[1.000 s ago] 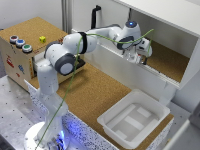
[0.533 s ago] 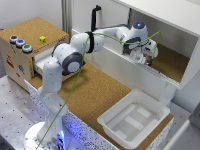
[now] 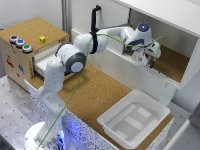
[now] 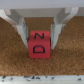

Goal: Put the pink object inside the right cabinet

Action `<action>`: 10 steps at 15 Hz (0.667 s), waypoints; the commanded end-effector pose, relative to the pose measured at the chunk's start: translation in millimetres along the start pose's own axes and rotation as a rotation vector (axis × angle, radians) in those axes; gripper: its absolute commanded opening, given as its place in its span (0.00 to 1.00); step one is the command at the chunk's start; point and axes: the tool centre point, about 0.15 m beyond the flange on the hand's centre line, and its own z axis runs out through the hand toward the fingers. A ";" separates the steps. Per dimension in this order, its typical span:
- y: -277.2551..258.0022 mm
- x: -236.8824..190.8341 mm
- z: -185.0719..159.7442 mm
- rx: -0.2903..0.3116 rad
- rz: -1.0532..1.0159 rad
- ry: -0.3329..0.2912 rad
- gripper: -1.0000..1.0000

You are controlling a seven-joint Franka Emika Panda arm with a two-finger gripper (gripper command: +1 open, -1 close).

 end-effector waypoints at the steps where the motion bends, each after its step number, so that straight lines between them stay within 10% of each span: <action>1: -3.8 25.5 -1.8 0.033 0.013 -0.086 1.00; 10: -23.4 -8.1 -32.9 -0.032 0.010 0.050 1.00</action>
